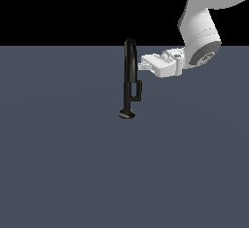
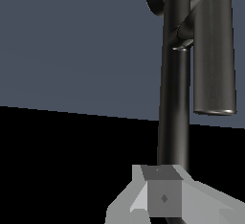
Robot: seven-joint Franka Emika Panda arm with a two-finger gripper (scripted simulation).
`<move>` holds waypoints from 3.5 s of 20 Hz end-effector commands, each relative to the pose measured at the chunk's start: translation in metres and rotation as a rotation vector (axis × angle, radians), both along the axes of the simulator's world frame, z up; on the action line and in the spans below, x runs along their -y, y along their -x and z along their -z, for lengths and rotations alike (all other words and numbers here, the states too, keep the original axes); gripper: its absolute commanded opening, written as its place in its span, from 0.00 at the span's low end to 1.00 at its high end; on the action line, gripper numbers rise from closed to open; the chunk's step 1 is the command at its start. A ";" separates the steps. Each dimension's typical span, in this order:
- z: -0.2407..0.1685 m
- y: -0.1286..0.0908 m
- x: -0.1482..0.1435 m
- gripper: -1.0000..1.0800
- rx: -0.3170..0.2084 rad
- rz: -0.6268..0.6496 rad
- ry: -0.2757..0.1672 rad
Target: Turn on the faucet by rotating a designated handle.
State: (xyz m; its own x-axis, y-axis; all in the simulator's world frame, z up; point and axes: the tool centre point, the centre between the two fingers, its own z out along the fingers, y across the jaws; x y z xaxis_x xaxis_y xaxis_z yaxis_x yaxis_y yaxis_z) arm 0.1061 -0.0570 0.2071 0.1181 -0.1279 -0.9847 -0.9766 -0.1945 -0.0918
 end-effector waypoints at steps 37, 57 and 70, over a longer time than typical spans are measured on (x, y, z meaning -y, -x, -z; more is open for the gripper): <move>0.053 0.021 0.000 0.00 -0.146 0.148 -0.133; 0.058 0.062 0.002 0.00 -0.143 0.150 -0.132; 0.080 0.089 0.003 0.00 -0.133 0.148 -0.132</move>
State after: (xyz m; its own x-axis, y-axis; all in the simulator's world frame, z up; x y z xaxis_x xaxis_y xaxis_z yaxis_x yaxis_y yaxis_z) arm 0.0243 -0.0595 0.1436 -0.0075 -0.0044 -1.0000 -0.9990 -0.0449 0.0077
